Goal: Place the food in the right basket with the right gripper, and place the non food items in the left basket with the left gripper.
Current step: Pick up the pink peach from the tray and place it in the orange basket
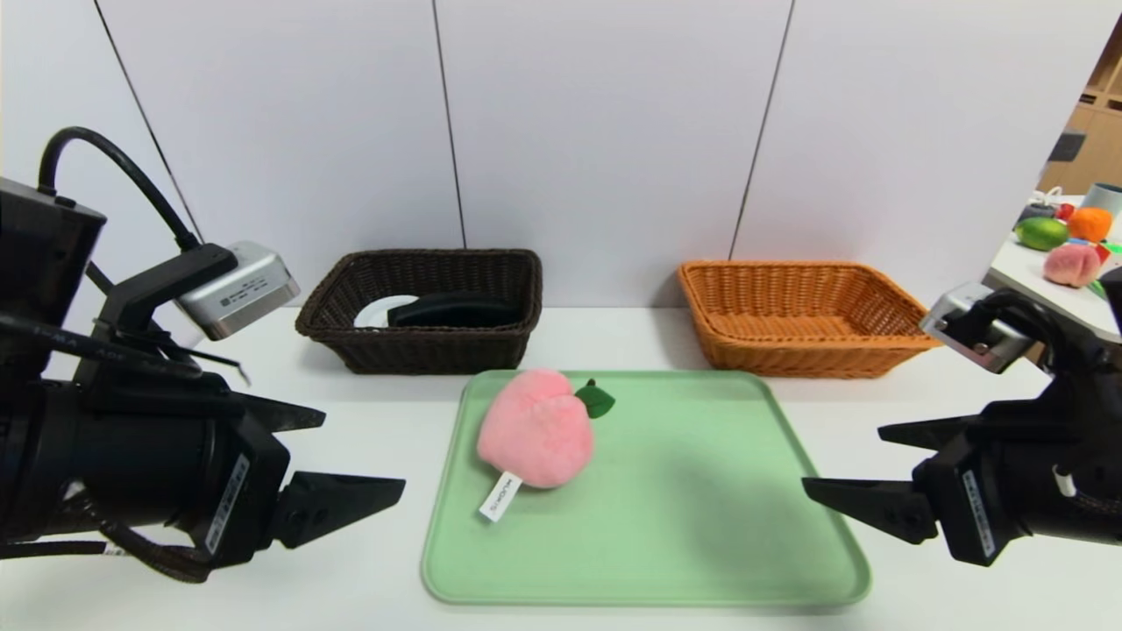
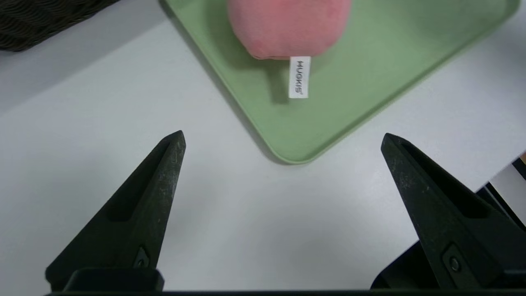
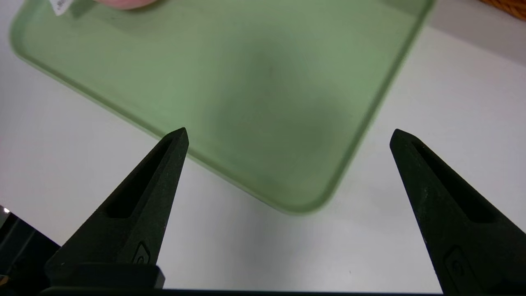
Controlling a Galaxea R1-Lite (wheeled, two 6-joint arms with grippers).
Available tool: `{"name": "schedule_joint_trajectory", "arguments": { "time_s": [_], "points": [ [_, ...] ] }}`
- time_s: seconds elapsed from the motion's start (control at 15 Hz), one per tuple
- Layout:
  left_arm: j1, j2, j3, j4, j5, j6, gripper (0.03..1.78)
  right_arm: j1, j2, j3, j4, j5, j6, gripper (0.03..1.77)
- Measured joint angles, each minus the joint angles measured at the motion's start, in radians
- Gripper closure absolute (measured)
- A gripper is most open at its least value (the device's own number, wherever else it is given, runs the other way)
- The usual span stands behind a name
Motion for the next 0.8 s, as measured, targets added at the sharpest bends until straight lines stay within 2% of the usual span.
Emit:
{"name": "schedule_joint_trajectory", "arguments": {
  "time_s": [0.13, 0.2, 0.53, 0.8],
  "points": [
    [-0.007, -0.014, 0.021, -0.001, -0.090, 0.078, 0.12, 0.044, 0.059, -0.024, -0.056, -0.001, -0.013, 0.10],
    [-0.007, -0.017, 0.027, -0.001, -0.110, 0.117, 0.12, 0.061, 0.093, -0.036, -0.090, -0.002, -0.017, 0.10],
    [-0.007, -0.030, 0.070, -0.001, -0.113, 0.150, 0.12, 0.116, 0.267, -0.069, -0.254, -0.004, -0.019, 0.10],
    [-0.004, -0.043, 0.092, -0.001, -0.110, 0.148, 0.12, 0.164, 0.392, -0.165, -0.287, 0.000, -0.016, 0.10]
  ]
}}
